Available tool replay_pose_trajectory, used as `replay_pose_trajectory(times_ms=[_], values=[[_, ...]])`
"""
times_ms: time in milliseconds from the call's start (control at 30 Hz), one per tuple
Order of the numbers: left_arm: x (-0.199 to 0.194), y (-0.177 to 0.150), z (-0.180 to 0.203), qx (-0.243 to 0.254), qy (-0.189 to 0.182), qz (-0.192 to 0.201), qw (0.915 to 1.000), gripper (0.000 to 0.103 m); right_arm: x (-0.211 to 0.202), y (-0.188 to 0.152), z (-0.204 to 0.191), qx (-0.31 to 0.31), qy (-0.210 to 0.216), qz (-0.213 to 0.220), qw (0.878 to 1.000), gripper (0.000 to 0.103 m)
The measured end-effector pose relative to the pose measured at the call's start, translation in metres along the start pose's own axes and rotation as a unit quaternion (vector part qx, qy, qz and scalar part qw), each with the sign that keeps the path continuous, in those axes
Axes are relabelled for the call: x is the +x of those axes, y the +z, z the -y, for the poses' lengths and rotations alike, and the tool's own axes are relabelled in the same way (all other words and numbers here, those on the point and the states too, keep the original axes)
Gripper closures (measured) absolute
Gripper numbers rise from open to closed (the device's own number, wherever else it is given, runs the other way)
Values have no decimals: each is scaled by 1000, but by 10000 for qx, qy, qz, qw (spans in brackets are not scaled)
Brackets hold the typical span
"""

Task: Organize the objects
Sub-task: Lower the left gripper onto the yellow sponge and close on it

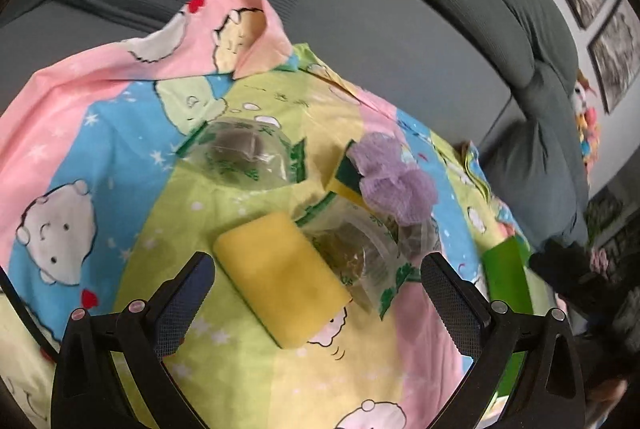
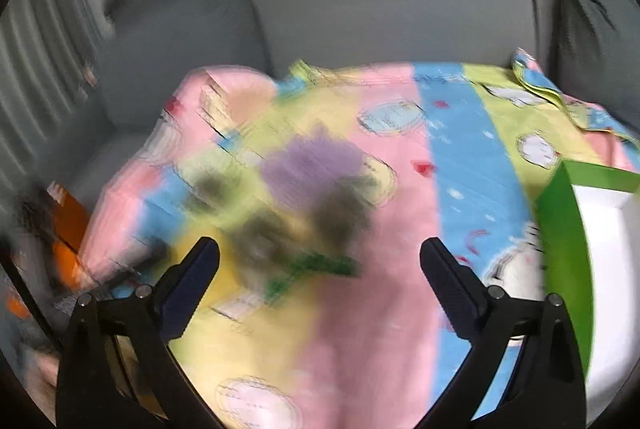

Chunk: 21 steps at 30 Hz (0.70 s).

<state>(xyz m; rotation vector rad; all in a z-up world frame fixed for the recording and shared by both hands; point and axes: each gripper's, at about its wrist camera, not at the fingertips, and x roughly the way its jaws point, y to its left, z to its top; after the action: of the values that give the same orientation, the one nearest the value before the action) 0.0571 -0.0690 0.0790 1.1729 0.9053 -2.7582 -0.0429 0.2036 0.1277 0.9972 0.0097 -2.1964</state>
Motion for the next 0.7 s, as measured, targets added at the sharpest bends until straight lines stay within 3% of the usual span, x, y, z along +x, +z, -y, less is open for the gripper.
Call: replay_pose_trajectory(times_ms=[67,200,267,300,367,433,533,600,700], values=[[0,-2,-5,-56,39,-161,9998,0,-6,10,-13,304,524,34,9982,1],[0,-6,-16,-82,292,-357,9989,0,10,12,-36,528,856,-38,9949,7],[2,-9,-23,-100,423,-475,9979,0,28,9,-44,578,719,-185,9956,30],[4,-10,-26,-124,402,-543,9976,1,39,9,-49,561,752,-332,9950,36],[6,-11,-30,-219,264,-669,9972,11,65,0,-55,509,920,-761,9915,53],[9,-12,-32,-240,150,-756,9967,17,83,-7,-57,537,958,-1088,9880,60],[18,-16,-32,-195,247,-984,9947,38,104,-17,-60,579,886,-1423,9841,72],[24,-17,-32,-210,223,-1114,9933,49,111,-22,-64,521,912,-1554,9823,75],[31,-19,-32,-216,278,-1261,9914,51,120,-27,-65,551,1000,-1720,9784,75]])
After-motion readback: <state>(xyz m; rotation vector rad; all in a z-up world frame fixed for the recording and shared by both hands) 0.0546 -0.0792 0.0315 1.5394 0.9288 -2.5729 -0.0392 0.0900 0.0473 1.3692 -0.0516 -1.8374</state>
